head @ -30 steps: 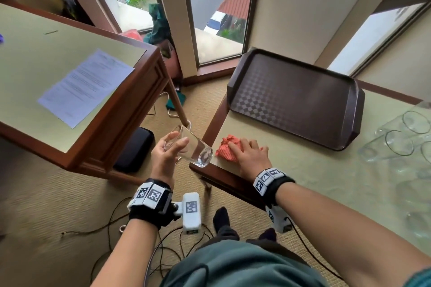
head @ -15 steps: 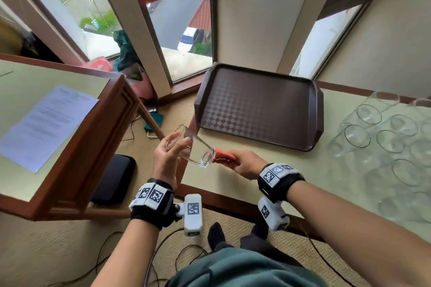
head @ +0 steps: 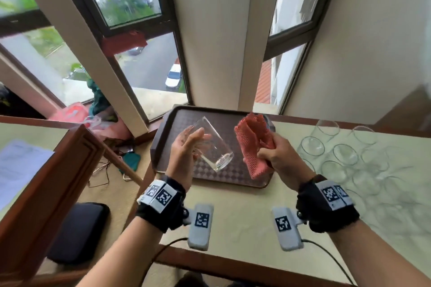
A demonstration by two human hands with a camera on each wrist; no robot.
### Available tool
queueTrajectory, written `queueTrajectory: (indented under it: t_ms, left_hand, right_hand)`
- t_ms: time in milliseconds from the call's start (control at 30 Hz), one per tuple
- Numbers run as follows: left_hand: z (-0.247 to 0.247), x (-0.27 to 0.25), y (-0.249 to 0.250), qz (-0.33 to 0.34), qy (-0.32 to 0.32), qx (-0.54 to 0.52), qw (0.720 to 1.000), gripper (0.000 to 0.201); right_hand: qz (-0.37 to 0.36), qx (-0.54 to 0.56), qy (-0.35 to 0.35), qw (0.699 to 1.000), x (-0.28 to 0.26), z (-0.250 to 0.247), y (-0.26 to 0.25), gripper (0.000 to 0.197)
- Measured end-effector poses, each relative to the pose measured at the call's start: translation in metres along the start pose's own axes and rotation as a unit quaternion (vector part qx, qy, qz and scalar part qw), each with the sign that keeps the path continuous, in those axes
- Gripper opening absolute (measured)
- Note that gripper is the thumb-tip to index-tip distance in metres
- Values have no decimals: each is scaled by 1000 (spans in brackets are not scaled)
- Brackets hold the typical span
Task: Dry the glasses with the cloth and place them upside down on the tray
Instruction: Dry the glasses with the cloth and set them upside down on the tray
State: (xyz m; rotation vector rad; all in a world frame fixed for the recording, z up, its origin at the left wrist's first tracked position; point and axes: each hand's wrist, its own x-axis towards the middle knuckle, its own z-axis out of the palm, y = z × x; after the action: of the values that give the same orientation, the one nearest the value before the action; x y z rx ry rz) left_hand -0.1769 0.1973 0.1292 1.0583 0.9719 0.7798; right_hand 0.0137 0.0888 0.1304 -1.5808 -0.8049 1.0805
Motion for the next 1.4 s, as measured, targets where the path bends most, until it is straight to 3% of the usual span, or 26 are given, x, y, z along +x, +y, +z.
queueTrajectory:
  t_ms: [133,300,467,667,700,800,867,967,1133,1300,1400]
  left_hand:
    - [36,7,19,7,-76,-27,997,32]
    - [68,15,60,-4,-127,-39,991,78]
    - [84,17,86,24,-152,-31,988,81]
    - [91,9,89,72,-195,-5,978,30]
    - [90,8,89,87,-208,2,974,32]
    - [84,9,90,122,-242,-13,963,73]
    - [78,11,91,141,-251,-22,957,70]
    - [72,11,93,141,-269,-27,952,54]
    - [61,16,96,139,-300,13,944,92]
    - [53,23,102,128,-309,-10,942,40]
    - [57,19,104,129,-309,-5,942,43]
  right_hand:
    - [-54,28,13,998,-2,-15,-26,39]
    - [-107,63,49,991,-2,-18,-67,51]
    - [-149,77,53,984,-1,-3,-91,60]
    - [-181,97,5,979,-10,19,-99,61]
    - [-196,89,-8,976,-12,20,-100,65]
    - [-229,39,-27,972,-17,22,-99,88]
    - [-230,36,-41,972,-16,26,-96,98]
    - [-218,53,-53,973,-15,30,-97,97]
    - [-218,79,-36,972,-14,34,-100,84]
    - [-246,33,35,968,-12,38,-104,88]
    - [-264,-15,54,963,-10,42,-102,95]
